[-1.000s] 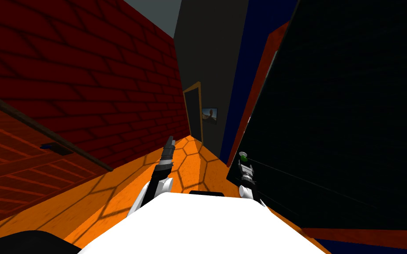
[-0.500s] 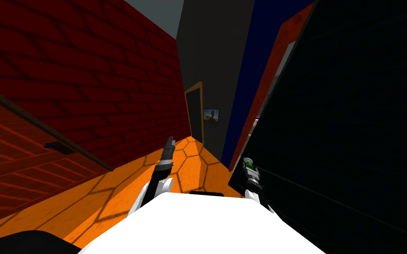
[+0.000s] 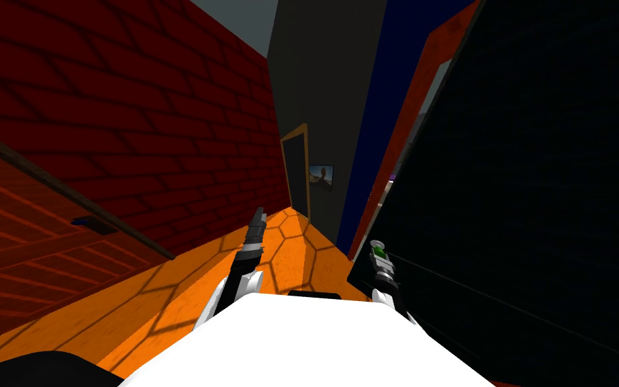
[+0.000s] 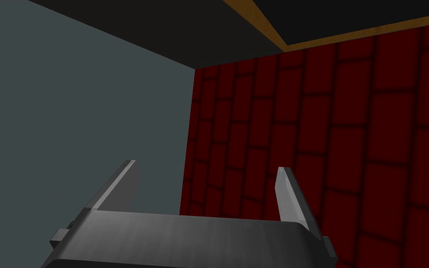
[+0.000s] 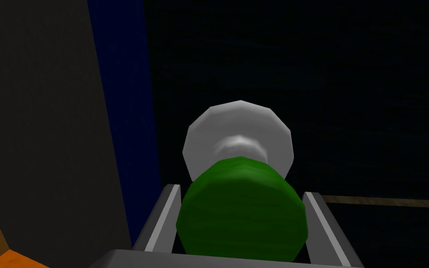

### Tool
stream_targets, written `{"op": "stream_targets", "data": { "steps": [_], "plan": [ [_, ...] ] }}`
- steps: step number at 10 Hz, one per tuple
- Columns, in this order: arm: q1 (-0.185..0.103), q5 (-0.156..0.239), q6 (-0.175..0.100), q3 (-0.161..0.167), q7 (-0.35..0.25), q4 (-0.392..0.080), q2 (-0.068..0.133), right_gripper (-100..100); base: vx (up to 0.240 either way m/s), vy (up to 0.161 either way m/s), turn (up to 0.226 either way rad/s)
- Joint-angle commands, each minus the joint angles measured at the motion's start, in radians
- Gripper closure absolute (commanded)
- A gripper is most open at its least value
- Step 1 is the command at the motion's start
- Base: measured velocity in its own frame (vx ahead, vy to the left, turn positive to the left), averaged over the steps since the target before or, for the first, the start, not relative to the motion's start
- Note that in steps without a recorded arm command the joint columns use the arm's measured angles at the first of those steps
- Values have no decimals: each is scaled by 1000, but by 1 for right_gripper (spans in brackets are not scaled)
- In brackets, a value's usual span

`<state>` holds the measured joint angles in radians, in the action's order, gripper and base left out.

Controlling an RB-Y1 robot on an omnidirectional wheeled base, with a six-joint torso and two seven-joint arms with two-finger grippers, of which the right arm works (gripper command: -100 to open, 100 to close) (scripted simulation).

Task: Pull the door open

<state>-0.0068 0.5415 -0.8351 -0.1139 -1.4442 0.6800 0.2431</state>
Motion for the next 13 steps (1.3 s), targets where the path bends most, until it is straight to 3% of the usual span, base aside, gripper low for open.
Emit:
{"op": "stream_targets", "data": {
  "steps": [1,8,13],
  "plan": [
    [0,1,-2,-1,-1,1,0,100,0,0,0],
    [15,-50,9,90,-74,26,35,100,-214,-9,97],
    [21,-69,4,125,-107,22,49,100,-182,-17,74]
  ]
}}
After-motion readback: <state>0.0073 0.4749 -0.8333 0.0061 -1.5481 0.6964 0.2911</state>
